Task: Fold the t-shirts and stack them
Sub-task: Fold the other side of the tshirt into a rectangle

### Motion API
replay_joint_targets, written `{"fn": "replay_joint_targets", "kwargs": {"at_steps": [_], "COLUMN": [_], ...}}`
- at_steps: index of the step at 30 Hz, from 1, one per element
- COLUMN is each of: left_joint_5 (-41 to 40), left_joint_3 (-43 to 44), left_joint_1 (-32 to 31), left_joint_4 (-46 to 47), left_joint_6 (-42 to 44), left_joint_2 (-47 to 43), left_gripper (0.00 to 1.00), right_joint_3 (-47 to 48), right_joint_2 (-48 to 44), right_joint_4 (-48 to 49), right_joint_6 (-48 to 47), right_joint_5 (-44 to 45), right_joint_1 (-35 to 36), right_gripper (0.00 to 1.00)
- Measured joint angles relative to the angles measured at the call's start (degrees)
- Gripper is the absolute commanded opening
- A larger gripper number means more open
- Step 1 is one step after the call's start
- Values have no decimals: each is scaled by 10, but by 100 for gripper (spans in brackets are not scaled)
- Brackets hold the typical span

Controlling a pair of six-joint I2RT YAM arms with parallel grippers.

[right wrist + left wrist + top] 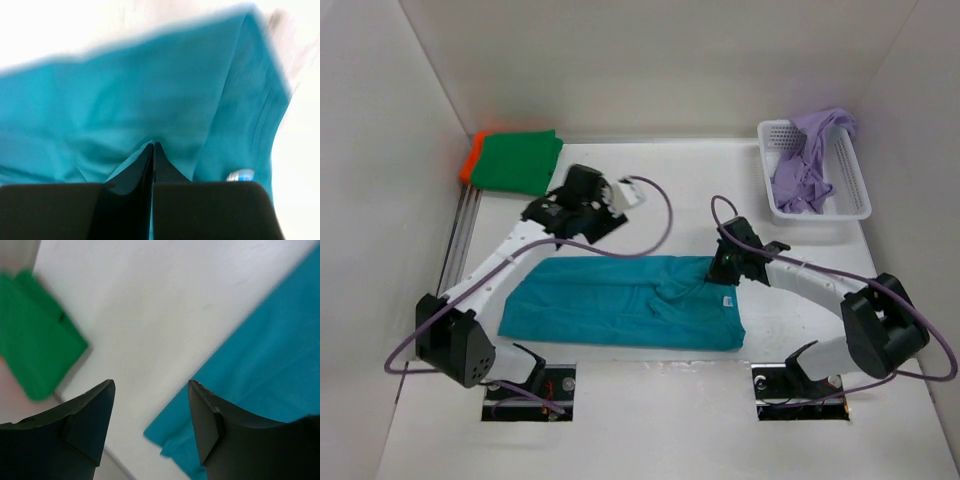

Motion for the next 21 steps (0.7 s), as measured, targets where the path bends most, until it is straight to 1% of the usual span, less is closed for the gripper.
{"fn": "replay_joint_targets", "kwargs": {"at_steps": [2,4,6,8,10,13,18,21], "left_joint_5": [19,40,64,91,125,168,206,228], "left_joint_3": [0,0,2,6,15,33,46,46], "left_joint_1": [-83,-149,-201,-230,-243,-247,-249,-253], "left_joint_4": [4,7,8,8,6,8,13,9], "left_joint_6": [0,0,0,0,-1,-7,-14,-16], "left_joint_2": [25,58,95,127,154,182,207,222], "left_gripper": [51,49,47,46,47,48,53,54], "right_joint_3": [10,19,27,32,36,45,55,56], "right_joint_2": [21,44,66,90,111,133,150,151], "right_joint_4": [20,42,61,76,89,101,119,123], "right_joint_6": [-3,-4,-4,-4,-3,0,5,6], "right_joint_5": [-9,-19,-29,-38,-47,-63,-75,-78], "right_joint_1": [-30,-56,-73,-80,-82,-84,-84,-85], "right_gripper": [1,0,0,0,0,0,0,0]}}
